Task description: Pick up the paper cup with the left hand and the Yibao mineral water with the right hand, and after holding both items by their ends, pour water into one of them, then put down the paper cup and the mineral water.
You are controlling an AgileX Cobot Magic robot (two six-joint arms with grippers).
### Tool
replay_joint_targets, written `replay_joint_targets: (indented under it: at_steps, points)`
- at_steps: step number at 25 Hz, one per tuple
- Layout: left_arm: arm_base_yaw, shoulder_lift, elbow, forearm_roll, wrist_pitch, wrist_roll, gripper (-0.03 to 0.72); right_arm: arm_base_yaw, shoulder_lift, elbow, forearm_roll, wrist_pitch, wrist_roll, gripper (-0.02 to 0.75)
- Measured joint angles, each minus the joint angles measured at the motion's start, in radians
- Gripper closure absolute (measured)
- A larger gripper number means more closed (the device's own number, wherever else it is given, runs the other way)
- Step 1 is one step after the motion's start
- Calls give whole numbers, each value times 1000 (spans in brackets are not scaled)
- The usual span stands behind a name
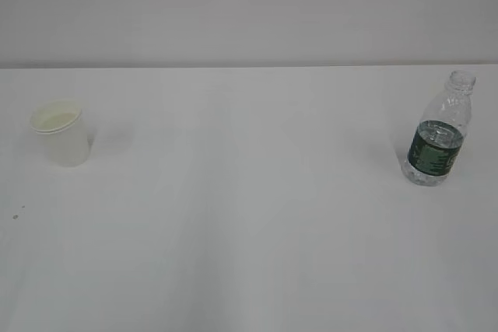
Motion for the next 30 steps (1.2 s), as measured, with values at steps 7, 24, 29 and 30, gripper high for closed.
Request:
replay_joint_targets:
  at_steps: [7,24,29,30]
  points:
    - [0,0,0,2,0,2,191,0,0,0,-104,-2,73,132]
    - [0,0,0,3,-2,2,166,0,0,0,-113,-2,83,167]
    - [0,0,0,3,-2,2,168,0,0,0,-113,-2,83,177]
    - [0,0,0,3,-2,2,168,0,0,0,-113,-2,83,178]
